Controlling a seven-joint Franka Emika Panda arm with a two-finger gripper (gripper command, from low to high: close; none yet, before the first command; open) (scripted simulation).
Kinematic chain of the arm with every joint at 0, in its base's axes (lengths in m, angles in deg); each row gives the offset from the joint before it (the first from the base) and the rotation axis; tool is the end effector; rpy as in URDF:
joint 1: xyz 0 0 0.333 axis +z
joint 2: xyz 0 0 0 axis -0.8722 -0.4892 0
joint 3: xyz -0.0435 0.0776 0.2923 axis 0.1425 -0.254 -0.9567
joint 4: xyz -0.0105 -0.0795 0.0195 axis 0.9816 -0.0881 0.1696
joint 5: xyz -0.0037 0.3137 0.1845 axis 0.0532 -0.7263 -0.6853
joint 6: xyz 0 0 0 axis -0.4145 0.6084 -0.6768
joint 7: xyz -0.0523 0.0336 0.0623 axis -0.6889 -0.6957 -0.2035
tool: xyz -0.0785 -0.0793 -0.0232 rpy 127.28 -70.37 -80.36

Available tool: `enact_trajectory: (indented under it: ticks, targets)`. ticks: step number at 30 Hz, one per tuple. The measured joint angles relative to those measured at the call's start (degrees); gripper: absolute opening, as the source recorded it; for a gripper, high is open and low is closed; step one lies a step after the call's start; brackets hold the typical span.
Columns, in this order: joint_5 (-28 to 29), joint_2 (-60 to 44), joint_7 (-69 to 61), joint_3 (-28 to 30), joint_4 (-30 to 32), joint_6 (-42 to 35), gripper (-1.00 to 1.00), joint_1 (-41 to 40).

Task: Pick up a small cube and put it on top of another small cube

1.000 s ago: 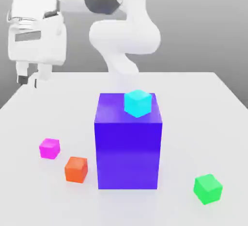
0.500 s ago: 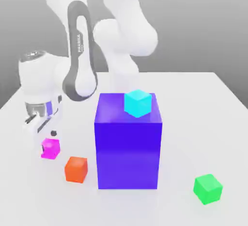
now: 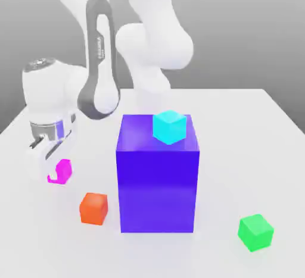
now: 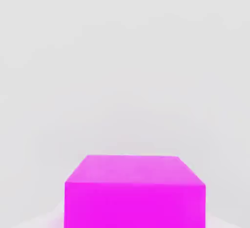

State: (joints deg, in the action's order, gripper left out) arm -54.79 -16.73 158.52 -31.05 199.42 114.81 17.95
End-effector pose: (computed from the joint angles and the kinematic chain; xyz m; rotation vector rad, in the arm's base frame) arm 0.2232 -0.2417 0.1978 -0.9135 3.0044 -0.0044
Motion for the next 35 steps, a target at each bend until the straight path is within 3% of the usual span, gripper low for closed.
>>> enact_trajectory:
  ticks: [3,6,14,17,21,26,31,32,35]
  targets:
    - [4.0,-1.2,-1.0,-3.4,-4.2,-1.7,-1.0,-2.5]
    - [7.7,-4.4,-3.4,-8.0,-9.9,-3.0,-1.0,5.4]
    - [14.9,-14.3,-12.9,-18.8,-26.9,-6.3,-1.0,16.3]
    - [15.6,-15.4,-15.2,-23.6,-29.9,-8.0,-1.0,20.3]
    - [15.0,-14.8,-16.8,-30.0,-30.9,-10.5,-1.0,25.3]
    - [8.8,-7.9,-15.0,-40.0,-24.0,-16.1,-1.0,32.2]
    - [18.8,-15.1,-5.7,-35.0,-23.0,-11.0,-1.0,38.3]
    - [20.8,-16.6,-4.2,-33.5,-23.1,-9.8,1.0,39.5]
    - [20.8,-16.6,-4.2,-33.5,-23.1,-9.8,1.0,39.5]
